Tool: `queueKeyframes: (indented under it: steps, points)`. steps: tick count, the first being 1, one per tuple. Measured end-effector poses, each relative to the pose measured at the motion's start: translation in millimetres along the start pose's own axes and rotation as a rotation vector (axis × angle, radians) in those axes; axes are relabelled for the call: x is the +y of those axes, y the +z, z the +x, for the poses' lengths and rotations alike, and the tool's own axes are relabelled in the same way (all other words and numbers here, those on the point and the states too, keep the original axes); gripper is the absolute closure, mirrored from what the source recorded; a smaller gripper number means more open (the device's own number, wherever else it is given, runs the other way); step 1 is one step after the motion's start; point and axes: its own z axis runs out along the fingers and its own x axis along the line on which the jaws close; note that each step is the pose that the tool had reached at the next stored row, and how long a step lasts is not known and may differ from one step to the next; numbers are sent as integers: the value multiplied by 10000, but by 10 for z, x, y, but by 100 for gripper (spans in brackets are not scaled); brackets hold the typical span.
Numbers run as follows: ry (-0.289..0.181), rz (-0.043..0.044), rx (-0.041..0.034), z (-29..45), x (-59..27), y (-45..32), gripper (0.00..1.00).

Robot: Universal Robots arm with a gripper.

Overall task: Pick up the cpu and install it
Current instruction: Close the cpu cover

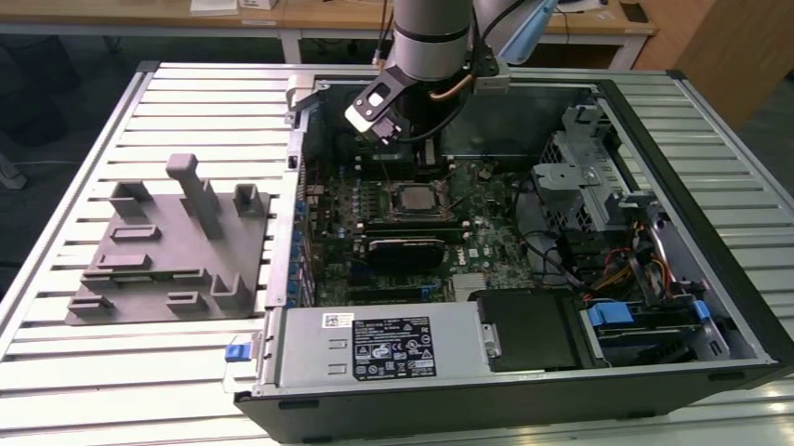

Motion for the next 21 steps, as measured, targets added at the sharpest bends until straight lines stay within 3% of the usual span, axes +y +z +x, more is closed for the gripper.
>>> queueKeyframes:
  steps: [5,21]
  points:
    - [0,0,-1,0,1,-29,89]
    - [0,-1,-1,2,16,-298,89]
